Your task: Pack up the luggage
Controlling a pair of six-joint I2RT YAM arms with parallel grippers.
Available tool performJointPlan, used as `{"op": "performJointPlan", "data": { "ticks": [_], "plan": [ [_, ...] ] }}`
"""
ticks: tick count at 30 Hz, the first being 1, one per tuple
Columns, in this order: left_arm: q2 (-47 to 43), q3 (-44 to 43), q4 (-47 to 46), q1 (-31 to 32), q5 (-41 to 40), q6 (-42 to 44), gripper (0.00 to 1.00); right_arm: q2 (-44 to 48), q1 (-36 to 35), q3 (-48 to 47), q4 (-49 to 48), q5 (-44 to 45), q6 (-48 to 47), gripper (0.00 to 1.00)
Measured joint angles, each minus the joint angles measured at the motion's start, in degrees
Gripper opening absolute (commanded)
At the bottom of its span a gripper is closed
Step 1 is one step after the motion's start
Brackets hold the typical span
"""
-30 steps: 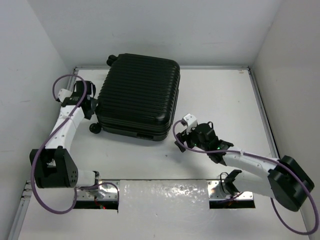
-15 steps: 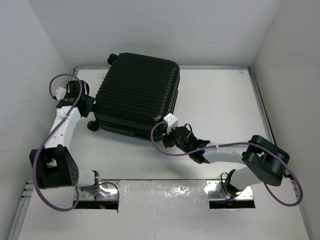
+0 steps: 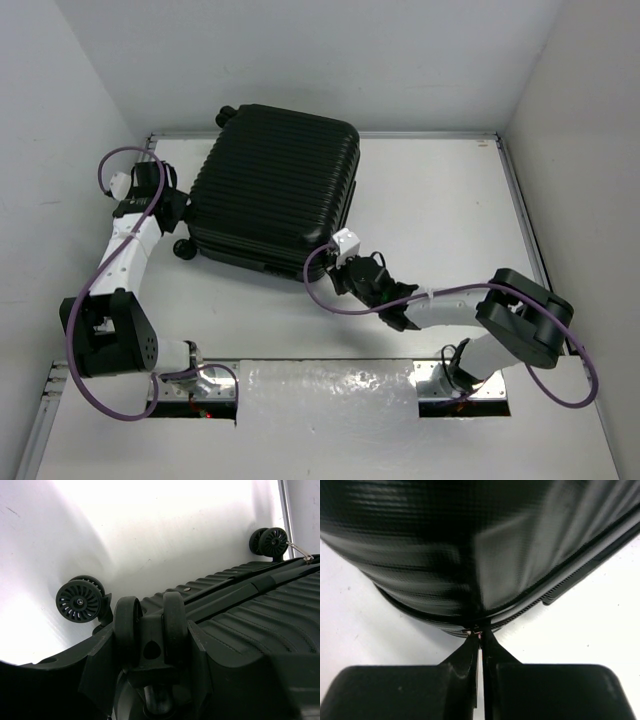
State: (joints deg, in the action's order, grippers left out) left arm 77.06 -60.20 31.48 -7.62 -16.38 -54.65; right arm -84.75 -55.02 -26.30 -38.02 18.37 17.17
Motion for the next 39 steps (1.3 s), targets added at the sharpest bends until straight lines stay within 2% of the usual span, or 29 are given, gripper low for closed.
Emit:
{"op": "performJointPlan", "data": {
  "ticks": [4,9,13,19,23,28,31,35,39],
  "plan": [
    [0.0,0.0,0.0,0.0,0.0,0.2,0.00,0.0,1.5,1.4,-2.8,0.4,1.6,0.00],
    [0.0,0.0,-0.1,0.0,0.0,0.2,0.00,0.5,7.4,1.5,-3.7,-1.1,5.1,0.00],
    [0.0,0.0,0.0,0.0,0.0,0.2,0.00,0.5,12.1,-2.9,3.4,-6.4,6.3,0.00],
    [0.0,0.0,0.0,0.0,0.0,0.3,0.00,-7.8,23.0,-17.4,15.6,-15.9,6.4,0.00],
    [0.1,0.0,0.0,0.0,0.0,0.4,0.00,-14.2,27.8,-27.6,22.1,-18.7,5.5,0.00],
    [0.9,-0.6,0.1,0.0,0.0,1.0,0.00,-25.4,32.7,-45.9,32.7,-18.0,3.1,0.00],
    [1.5,-1.2,0.1,0.0,-0.2,1.6,0.00,-33.4,35.4,-58.7,37.9,-14.1,3.1,0.00],
    [1.7,-1.4,-0.2,0.0,-0.5,2.0,0.00,-40.0,37.9,-67.5,39.0,-15.0,4.1,0.00],
    [3.0,-3.2,1.3,0.0,-0.5,2.4,0.00,-43.3,39.1,-71.8,39.1,-20.2,2.7,0.00]
  ]
}}
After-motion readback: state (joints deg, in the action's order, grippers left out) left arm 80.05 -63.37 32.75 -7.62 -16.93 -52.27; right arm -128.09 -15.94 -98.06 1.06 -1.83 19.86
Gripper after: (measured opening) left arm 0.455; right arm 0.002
